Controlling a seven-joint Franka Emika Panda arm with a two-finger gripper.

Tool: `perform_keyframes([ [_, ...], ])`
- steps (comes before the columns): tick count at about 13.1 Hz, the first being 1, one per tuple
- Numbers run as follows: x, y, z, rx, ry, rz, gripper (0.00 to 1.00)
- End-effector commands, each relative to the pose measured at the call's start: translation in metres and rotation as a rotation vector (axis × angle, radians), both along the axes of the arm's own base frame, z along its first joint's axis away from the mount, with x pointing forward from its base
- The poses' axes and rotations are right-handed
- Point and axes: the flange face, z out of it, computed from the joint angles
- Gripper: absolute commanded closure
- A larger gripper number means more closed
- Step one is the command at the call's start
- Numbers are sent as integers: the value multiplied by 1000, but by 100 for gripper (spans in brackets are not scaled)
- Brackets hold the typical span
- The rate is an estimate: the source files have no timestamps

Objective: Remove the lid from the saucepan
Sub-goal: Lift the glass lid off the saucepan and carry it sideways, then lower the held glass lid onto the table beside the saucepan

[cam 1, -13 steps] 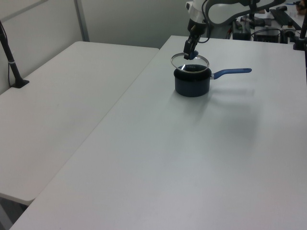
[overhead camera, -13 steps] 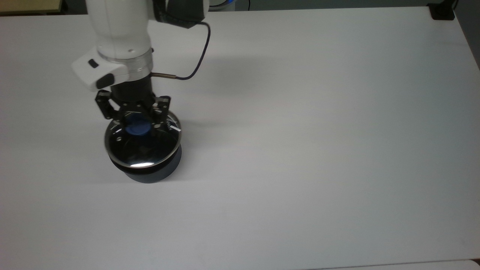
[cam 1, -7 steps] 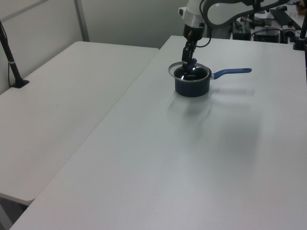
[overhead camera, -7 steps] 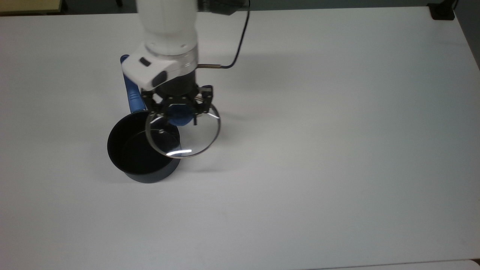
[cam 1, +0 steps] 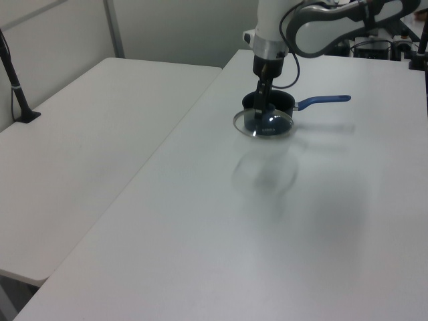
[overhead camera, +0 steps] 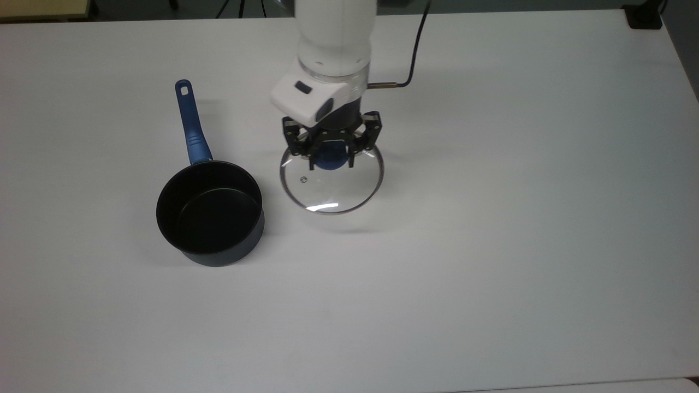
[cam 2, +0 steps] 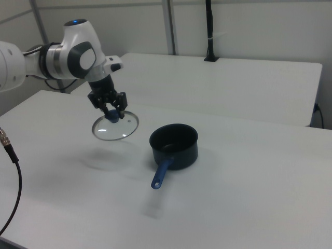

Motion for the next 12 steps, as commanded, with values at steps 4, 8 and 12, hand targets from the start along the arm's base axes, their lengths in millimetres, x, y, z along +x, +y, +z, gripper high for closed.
perform_keyframes([
  [4, -45, 19, -17, -7, 83, 18, 46],
  [8, -52, 18, -23, -12, 101, 21, 46],
  [12, -53, 12, -26, -14, 108, 12, 46],
])
